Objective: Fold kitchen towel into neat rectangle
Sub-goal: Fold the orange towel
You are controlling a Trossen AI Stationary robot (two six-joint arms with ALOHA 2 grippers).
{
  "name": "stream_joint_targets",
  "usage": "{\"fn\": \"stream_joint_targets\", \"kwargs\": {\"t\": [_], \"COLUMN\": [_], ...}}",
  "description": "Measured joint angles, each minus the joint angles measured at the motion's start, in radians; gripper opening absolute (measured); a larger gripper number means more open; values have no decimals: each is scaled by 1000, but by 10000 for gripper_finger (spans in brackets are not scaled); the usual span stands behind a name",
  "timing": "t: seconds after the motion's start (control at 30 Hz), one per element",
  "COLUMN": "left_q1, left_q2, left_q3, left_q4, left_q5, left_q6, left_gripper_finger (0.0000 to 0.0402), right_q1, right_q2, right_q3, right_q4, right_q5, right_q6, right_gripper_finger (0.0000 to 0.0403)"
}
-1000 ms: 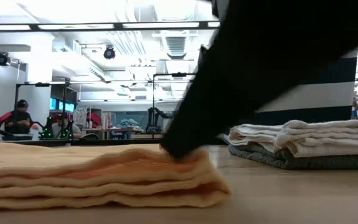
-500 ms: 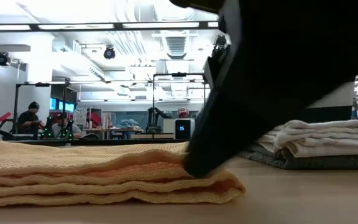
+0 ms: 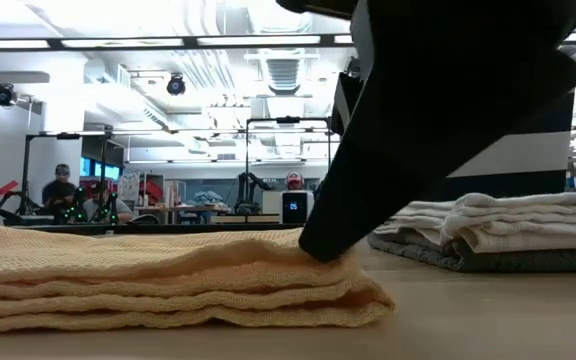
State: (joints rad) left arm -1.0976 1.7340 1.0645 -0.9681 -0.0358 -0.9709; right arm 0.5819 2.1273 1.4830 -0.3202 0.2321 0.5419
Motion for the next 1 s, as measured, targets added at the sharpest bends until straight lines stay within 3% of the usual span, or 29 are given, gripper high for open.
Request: {"fn": "stream_joint_targets", "kwargs": {"t": [0.27, 0.73, 1.0], "left_q1": [8, 10, 13], "left_q2": [0, 0, 0], "left_q3": [0, 0, 0], "left_q4": [-1, -1, -2], "left_q5": [-6, -7, -7], "left_q6": [-6, -7, -7], "left_gripper_finger": [8, 8, 9], "right_q1": [-1, -2, -4], "right_q2": [1, 1, 1], "right_q3": [-7, -11, -13], "right_q4": [3, -22, -20], "right_q5": [-30, -31, -28], "right_q6": [-10, 14, 42], "right_gripper_finger": [34, 101, 43]}}
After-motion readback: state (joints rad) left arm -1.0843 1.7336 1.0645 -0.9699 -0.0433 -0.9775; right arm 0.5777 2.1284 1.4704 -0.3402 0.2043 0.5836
